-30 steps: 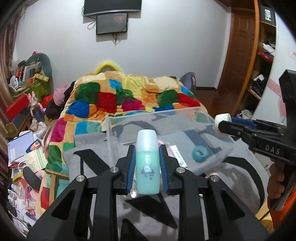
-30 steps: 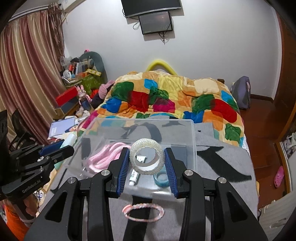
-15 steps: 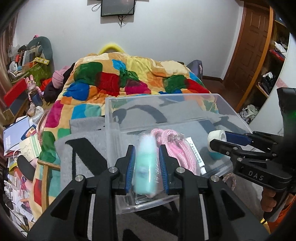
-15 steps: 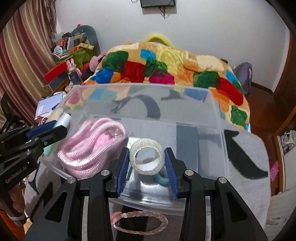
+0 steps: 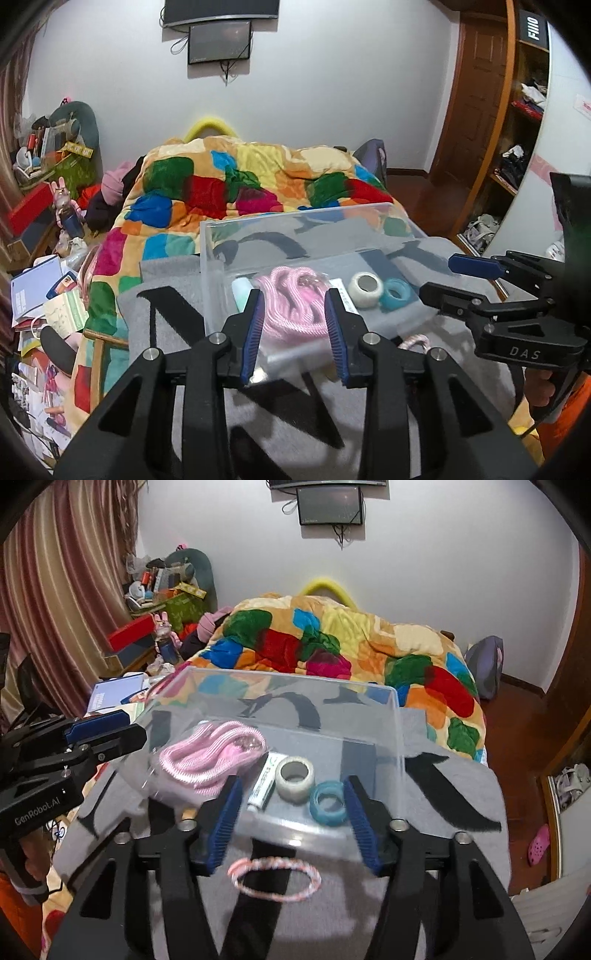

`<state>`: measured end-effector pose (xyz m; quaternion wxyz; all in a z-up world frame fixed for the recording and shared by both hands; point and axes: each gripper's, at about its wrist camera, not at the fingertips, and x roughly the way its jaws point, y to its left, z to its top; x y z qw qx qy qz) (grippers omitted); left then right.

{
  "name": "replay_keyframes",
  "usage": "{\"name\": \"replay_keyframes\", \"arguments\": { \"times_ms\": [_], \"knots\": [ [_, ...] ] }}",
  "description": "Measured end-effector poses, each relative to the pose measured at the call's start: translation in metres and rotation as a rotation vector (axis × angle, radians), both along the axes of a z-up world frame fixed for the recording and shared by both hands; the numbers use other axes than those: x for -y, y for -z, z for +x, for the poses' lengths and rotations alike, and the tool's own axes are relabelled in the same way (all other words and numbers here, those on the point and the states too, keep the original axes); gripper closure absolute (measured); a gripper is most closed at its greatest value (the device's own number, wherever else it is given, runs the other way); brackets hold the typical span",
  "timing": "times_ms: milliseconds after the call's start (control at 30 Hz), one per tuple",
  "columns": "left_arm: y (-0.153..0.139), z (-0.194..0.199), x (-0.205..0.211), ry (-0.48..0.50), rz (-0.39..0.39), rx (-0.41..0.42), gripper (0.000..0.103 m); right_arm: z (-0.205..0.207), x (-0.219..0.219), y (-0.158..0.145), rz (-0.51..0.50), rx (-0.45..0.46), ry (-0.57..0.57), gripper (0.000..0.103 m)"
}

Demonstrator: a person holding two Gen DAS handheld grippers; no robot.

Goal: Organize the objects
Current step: 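Grasp the braided rope loop with the right gripper while the left gripper grasps the gold bottle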

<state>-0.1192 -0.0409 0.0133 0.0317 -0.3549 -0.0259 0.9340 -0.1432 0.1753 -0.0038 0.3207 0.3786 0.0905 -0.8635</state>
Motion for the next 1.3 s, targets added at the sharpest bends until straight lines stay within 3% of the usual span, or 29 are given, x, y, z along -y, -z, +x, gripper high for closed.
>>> {"name": "replay_keyframes", "arguments": {
  "times_ms": [133,333,533,700,800,867,933,1033,1300],
  "knots": [
    [0.003,0.017,-0.005,0.013,0.002,0.000,0.070,0.012,-0.012,0.015,0.014,0.034,-0.007,0.041],
    [0.023,0.029,-0.013,0.034,0.004,0.046,0.069,0.022,-0.006,0.055,0.089,0.102,-0.010,0.020],
    [0.050,0.031,-0.014,0.030,0.017,0.123,0.069,0.014,0.016,0.075,0.108,0.178,-0.025,0.020],
    [0.056,0.030,-0.018,0.032,0.029,0.139,0.069,0.011,0.022,0.086,0.143,0.166,-0.008,0.022],
    [0.058,0.024,-0.024,0.038,0.027,0.140,0.069,0.013,0.012,0.085,0.147,0.132,0.014,0.047],
    [0.062,0.018,-0.029,0.037,0.032,0.148,0.070,0.010,0.003,0.083,0.142,0.131,0.025,0.072],
    [0.066,0.011,-0.034,0.030,0.043,0.162,0.069,0.010,-0.007,0.081,0.122,0.141,0.031,0.085],
    [0.072,0.002,-0.040,0.010,0.048,0.183,0.069,0.011,-0.020,0.080,0.092,0.149,0.037,0.091],
    [0.087,-0.013,-0.043,-0.091,0.113,0.229,0.070,0.022,-0.030,0.082,0.059,0.142,0.022,0.092]
  ]
}}
